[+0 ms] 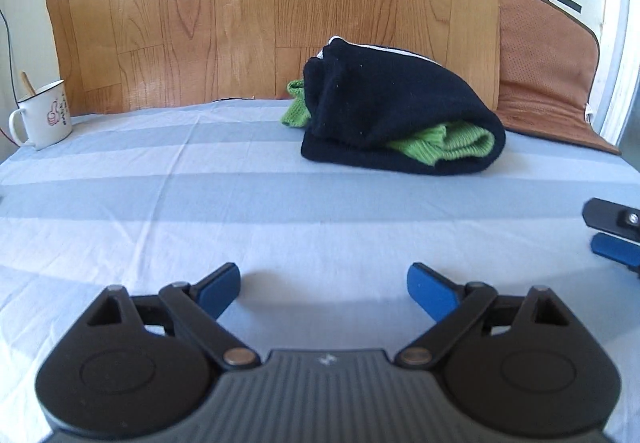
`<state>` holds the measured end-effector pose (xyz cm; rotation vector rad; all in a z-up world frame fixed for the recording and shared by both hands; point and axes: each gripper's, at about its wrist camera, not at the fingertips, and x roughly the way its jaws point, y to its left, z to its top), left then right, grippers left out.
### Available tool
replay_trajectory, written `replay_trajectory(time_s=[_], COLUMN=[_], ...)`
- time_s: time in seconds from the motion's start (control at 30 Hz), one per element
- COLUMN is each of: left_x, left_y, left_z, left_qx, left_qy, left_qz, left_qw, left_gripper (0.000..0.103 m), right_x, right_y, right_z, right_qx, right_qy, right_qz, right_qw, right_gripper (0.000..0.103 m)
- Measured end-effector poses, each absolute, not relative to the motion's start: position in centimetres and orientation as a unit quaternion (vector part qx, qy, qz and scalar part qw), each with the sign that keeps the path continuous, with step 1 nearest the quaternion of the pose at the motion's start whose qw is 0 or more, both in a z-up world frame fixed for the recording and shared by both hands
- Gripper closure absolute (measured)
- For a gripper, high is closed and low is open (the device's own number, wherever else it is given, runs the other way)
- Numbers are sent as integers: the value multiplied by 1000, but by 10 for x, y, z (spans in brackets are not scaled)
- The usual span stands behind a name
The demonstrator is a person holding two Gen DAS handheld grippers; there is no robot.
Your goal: Fold small clothes
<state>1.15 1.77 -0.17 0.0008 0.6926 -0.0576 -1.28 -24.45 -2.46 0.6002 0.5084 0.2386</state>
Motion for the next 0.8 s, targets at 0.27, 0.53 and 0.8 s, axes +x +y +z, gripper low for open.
replay_trajectory(time_s=[0.27, 0.53, 0.8], left_x=[-9, -13, -10], left_y=[21, 23, 22], left_z=[-2, -2, -3], left_qx=[9, 5, 9], left_qy=[335, 333, 341], left_qz=[-30, -21, -25], left_qw=[942, 943, 940], left_gripper=[9, 6, 0], right_x=[-39, -51, -50], right_y=[-236, -231, -236], right_z=[-24, -25, -28], right_qx=[244, 216, 242], right_qy=[241, 244, 238], right_qz=[110, 109, 123], right_qw=[933, 939, 933], right_gripper=[28, 28, 21])
